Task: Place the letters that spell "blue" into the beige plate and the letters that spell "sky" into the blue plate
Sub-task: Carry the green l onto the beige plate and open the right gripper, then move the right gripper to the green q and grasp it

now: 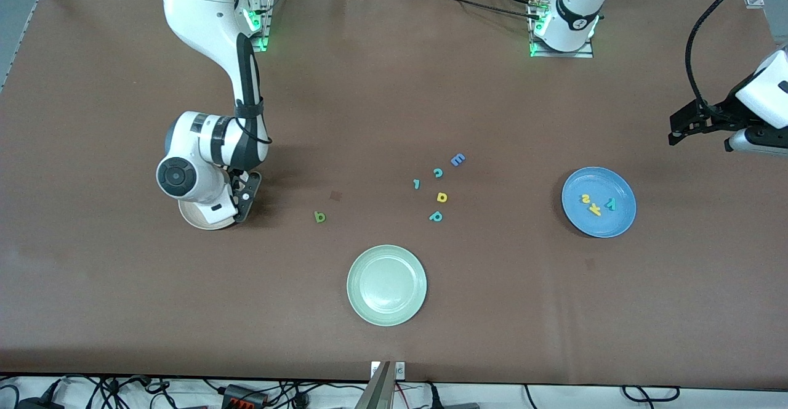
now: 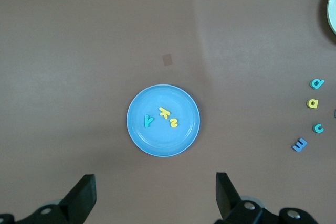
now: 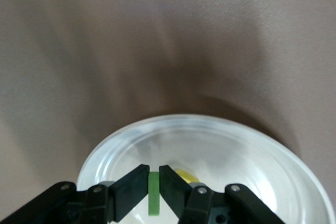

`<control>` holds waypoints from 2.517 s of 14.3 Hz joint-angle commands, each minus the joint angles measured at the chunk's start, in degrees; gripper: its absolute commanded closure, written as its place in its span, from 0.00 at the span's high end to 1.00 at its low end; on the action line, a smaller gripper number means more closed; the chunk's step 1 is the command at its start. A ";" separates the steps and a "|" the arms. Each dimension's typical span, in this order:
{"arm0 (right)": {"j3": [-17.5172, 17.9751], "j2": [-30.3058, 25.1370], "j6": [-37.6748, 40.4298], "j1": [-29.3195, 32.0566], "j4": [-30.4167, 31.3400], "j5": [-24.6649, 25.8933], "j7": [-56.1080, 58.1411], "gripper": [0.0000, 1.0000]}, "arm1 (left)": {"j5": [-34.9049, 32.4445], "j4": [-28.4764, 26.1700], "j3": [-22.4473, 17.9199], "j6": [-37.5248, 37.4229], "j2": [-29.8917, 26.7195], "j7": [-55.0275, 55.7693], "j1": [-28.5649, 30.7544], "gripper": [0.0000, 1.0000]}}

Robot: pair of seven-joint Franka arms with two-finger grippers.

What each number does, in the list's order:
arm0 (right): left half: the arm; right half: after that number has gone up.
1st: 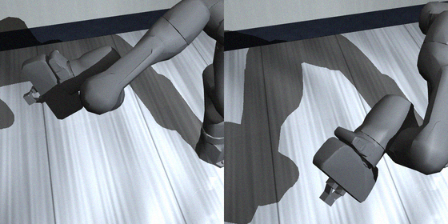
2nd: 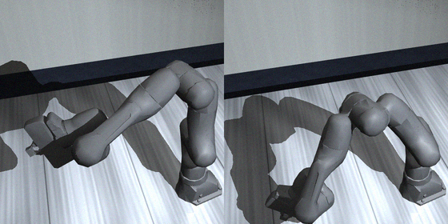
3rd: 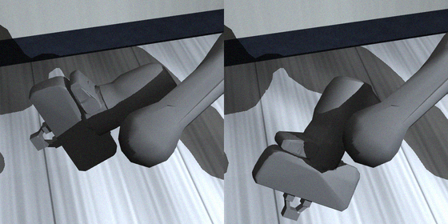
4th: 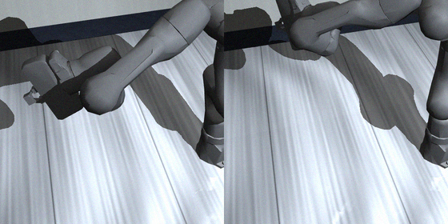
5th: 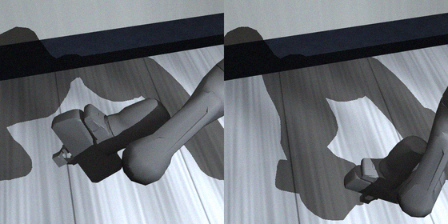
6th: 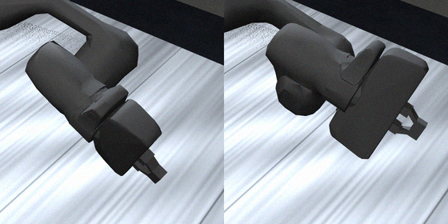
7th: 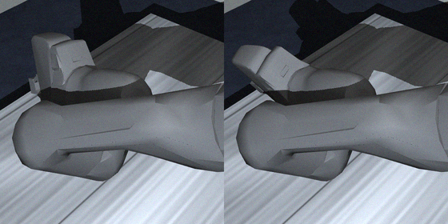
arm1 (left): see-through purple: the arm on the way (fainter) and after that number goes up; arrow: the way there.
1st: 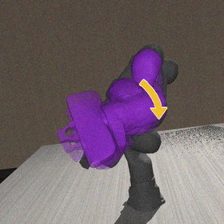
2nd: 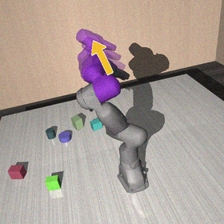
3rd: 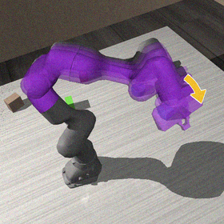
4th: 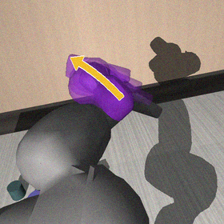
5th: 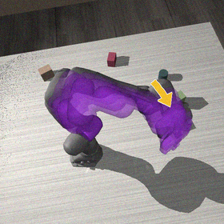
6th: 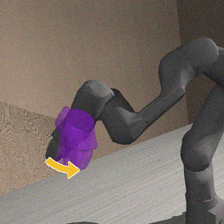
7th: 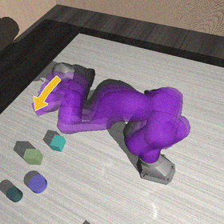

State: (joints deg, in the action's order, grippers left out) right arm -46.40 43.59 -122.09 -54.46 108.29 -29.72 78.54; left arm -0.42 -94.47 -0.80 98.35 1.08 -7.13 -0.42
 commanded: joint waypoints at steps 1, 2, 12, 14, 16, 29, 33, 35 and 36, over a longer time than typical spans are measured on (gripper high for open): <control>0.43 -1.05 -0.35 0.68 0.61 -1.48 0.66 0.99 | 1.21 1.57 -0.35 -0.88 0.59 -1.05 -0.19 1.00; 0.00 -2.01 0.88 0.85 0.52 -1.48 0.65 1.00 | 1.21 1.57 -0.35 -0.88 0.59 -1.05 -0.28 1.00; -7.22 -2.73 9.45 -0.20 -10.55 -6.10 -10.66 1.00 | 1.21 2.35 -0.26 -1.14 0.59 -0.96 -0.28 1.00; -5.65 -1.24 5.48 -0.29 -10.73 -11.82 -16.19 1.00 | 1.29 2.62 -0.17 -1.50 0.77 -0.96 -0.46 1.00; -2.04 -0.79 0.39 -0.38 -10.73 -13.17 -25.57 1.00 | 1.21 2.62 -0.17 -1.50 0.68 -0.96 -0.46 1.00; 1.93 2.89 -1.40 -7.13 -13.55 -10.81 -81.06 1.00 | 1.29 2.53 0.18 -1.59 0.77 -0.70 -0.54 1.00; 2.80 3.07 -1.75 -7.59 -13.63 -7.28 -81.44 1.00 | 1.12 2.62 1.06 -1.50 0.59 -0.87 -0.37 1.00; 2.89 4.74 -1.75 -7.59 -15.03 -6.93 -80.65 1.00 | 0.94 2.71 1.32 -1.41 0.59 -0.87 -0.46 1.00; 2.89 6.14 -1.40 -7.67 -16.61 -5.97 -78.64 1.00 | 1.03 2.71 1.32 -1.41 0.59 -0.87 -0.46 1.00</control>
State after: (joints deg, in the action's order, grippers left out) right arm -43.88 46.98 -123.83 -62.80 95.29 -37.26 -1.50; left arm -0.41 -93.43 0.40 98.03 1.14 -7.13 -0.86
